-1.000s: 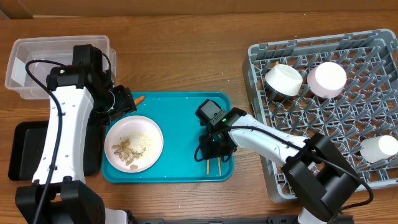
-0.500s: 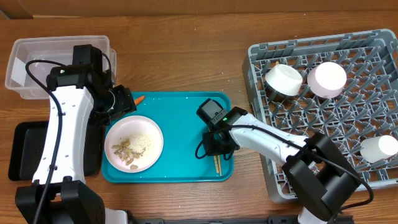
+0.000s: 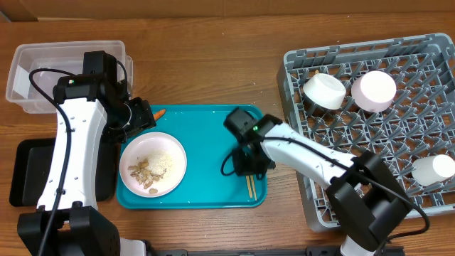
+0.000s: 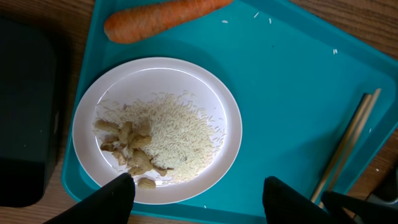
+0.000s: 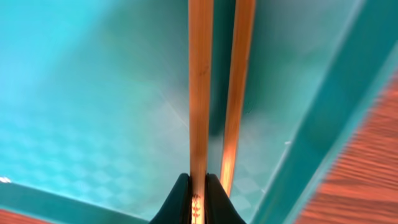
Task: Sort waste into correct bins and load items into the dishwasher
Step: 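Grasp one chopstick with the right gripper and carry it to the rack, then release the chopstick into the dish rack with the right gripper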
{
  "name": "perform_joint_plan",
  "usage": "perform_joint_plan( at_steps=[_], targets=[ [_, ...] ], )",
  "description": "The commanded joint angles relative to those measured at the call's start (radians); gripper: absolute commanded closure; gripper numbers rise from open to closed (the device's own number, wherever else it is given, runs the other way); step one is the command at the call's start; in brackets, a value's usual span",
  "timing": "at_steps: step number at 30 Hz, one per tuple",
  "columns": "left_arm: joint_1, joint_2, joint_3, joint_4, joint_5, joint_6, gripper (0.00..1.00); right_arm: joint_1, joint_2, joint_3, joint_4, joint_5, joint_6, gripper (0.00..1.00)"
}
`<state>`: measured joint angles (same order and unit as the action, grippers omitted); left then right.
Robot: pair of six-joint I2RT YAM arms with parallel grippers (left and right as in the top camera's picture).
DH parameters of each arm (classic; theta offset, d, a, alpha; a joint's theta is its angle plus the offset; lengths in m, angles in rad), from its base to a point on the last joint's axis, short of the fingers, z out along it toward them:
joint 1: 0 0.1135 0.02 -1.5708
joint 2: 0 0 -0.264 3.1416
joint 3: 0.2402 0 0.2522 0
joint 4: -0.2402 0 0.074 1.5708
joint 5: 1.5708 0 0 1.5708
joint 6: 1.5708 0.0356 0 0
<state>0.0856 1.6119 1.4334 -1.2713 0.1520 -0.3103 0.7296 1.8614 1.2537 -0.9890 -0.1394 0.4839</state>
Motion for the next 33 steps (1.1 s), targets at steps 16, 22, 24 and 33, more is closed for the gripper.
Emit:
perform_joint_plan(
  at_steps=[16,22,24,33],
  targets=[
    [-0.001,-0.015,0.014,0.0,-0.006,0.019,0.32,-0.323,-0.315,0.086,-0.376,0.36,-0.242,0.96],
    [-0.001,-0.015,0.014,0.001,-0.006,0.019,0.32,-0.386,-0.315,0.022,-0.351,0.294,-0.291,0.96],
    [-0.001,-0.015,0.014,0.001,-0.006,0.019,0.32,-0.389,-0.313,0.004,-0.351,0.295,-0.291,0.96],
    [-0.001,-0.015,0.014,0.001,-0.006,0.019,0.32,-0.389,-0.313,-0.055,-0.342,0.265,-0.291,0.95]
  ],
)
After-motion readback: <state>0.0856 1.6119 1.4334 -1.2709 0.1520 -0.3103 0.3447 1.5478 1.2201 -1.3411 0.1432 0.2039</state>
